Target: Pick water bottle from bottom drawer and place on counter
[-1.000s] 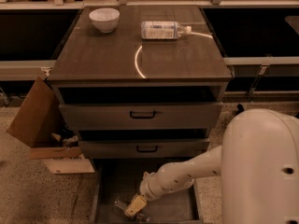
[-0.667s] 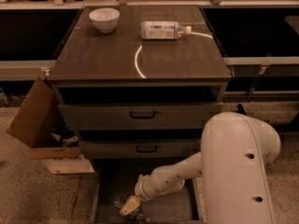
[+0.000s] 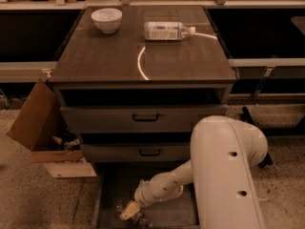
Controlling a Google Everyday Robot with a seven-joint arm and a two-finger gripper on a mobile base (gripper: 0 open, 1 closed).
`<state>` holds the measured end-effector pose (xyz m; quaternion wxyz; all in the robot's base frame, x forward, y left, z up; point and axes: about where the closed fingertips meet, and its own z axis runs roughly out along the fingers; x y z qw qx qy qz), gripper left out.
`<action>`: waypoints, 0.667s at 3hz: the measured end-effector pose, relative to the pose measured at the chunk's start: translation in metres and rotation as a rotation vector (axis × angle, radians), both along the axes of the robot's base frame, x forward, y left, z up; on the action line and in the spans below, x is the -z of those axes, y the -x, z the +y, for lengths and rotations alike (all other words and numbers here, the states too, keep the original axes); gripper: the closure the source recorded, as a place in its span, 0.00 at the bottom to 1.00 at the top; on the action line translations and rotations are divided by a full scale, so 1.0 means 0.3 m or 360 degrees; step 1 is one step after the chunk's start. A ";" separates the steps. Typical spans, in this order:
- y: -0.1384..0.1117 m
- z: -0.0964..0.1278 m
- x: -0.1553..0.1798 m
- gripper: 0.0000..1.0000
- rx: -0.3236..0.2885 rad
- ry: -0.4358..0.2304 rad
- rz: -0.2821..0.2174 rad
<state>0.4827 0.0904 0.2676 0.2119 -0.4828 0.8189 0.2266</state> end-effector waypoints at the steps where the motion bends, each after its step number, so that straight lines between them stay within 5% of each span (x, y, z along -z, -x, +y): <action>1: -0.024 0.027 0.081 0.00 0.0017 -0.0006 -0.0051; 2: -0.047 0.063 0.154 0.00 0.0034 -0.0063 -0.0150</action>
Offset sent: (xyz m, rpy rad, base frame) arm 0.0226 0.0302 -0.0716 0.0867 -0.1772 -0.0382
